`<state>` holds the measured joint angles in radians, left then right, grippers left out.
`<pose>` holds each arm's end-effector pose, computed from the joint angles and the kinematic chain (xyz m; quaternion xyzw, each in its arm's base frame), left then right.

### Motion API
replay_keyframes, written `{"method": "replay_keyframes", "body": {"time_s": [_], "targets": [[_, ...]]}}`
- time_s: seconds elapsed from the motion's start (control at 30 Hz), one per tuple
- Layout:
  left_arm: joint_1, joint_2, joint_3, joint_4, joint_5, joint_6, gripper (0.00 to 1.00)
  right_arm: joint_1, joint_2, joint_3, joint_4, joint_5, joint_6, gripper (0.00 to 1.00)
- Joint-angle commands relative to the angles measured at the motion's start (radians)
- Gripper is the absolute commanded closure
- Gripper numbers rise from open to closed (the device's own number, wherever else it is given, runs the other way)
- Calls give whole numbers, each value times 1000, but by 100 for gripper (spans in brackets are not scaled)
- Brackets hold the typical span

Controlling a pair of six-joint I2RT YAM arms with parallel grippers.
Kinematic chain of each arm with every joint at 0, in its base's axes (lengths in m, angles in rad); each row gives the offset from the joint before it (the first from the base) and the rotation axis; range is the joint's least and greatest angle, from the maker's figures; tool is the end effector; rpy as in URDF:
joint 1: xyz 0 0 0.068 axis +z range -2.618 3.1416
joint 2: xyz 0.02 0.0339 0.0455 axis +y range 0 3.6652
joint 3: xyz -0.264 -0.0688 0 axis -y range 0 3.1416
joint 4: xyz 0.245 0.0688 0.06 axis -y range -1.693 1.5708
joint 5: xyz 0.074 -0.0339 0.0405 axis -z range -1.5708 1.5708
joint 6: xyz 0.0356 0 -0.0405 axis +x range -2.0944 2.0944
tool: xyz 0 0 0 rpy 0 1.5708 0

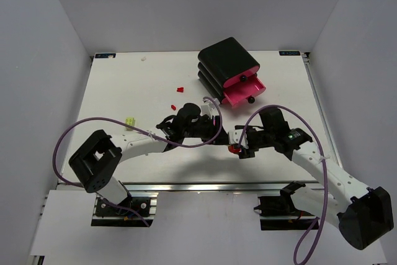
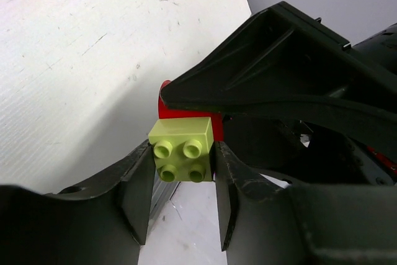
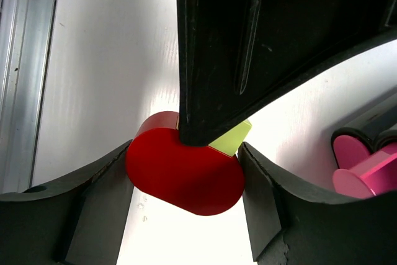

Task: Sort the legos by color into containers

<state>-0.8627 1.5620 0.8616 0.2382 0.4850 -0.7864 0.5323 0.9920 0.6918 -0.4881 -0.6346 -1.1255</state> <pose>0.2073 -0.2676 0.2184 0.1578 0.8200 -0.5138 0.1970 0.1614 0.1196 0.2466 -0.7279 0.5057 0.1699 0.4308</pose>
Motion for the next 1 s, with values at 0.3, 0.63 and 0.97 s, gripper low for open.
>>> {"method": "replay_keyframes", "body": {"time_s": [0.3,0.63,0.97], "targets": [[27,-138,42,-112,-94,61,80,-9,-61,-43,-6,42,-50,100],[67,-276,22,-215,-223,101,82,-46,-84,-55,121,130,123,100],[67,-477,-38,-433,-456,205,83,-138,133,202,342,382,539,100]]}}
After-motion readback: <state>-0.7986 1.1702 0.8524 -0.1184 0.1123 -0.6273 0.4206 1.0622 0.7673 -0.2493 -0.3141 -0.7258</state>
